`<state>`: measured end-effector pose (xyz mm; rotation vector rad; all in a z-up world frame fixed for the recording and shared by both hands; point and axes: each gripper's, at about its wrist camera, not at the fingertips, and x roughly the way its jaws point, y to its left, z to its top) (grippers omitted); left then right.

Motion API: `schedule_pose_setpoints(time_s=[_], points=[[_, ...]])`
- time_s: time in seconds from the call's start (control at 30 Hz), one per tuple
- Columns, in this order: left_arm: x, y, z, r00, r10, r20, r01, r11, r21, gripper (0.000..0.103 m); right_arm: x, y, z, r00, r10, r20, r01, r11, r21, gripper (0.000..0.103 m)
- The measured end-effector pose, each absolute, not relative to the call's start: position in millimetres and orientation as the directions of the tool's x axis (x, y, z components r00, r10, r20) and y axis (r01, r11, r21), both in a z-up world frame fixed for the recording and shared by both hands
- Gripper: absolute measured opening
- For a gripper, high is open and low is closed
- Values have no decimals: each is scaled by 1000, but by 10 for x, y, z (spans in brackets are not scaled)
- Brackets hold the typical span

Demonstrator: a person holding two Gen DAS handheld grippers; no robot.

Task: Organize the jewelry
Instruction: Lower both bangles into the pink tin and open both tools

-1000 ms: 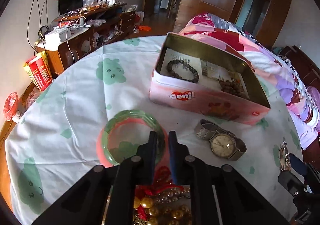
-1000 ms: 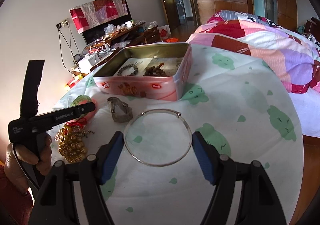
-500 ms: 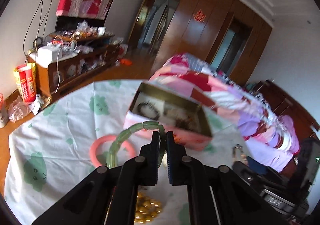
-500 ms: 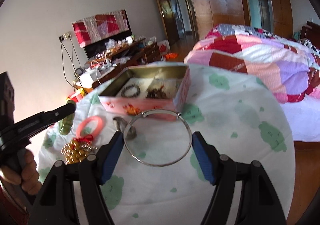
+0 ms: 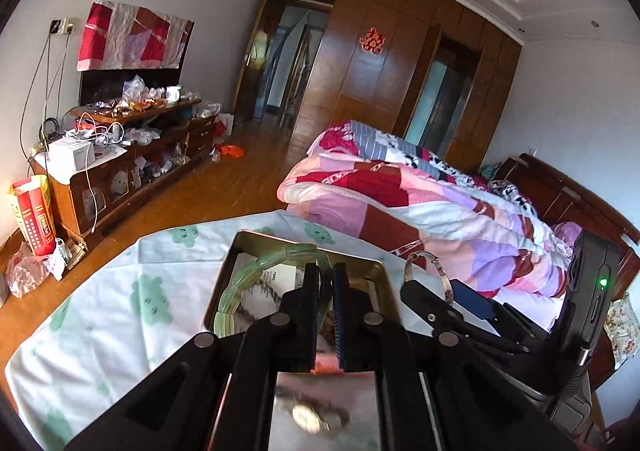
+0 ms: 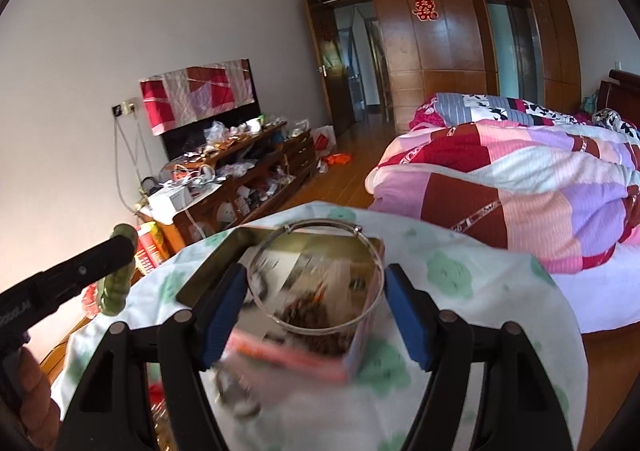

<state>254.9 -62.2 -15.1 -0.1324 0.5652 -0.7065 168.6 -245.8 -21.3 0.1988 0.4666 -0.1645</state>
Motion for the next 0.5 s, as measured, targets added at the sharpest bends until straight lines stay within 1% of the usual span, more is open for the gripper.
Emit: schedule_pose_setpoints(time_s=[0.17, 0.33, 0.4, 0.5], points=[[2835, -852, -290, 597, -630, -497, 570, 769, -289, 5, 2075, -2625, -361, 867, -116, -484, 235, 953, 192, 73], [3068, -1066, -498, 558, -606, -567, 573, 775, -265, 6, 2275, -2629, -497, 847, -151, -510, 259, 954, 148, 73], [3117, -1115, -571, 549, -593, -589, 571, 781, -254, 6, 2321, -2644, -558, 840, -143, -524, 258, 954, 153, 73], [3217, -1159, -664, 526, -593, -610, 565, 779, -270, 6, 2365, -2692, -623, 826, -140, -546, 266, 951, 158, 73]])
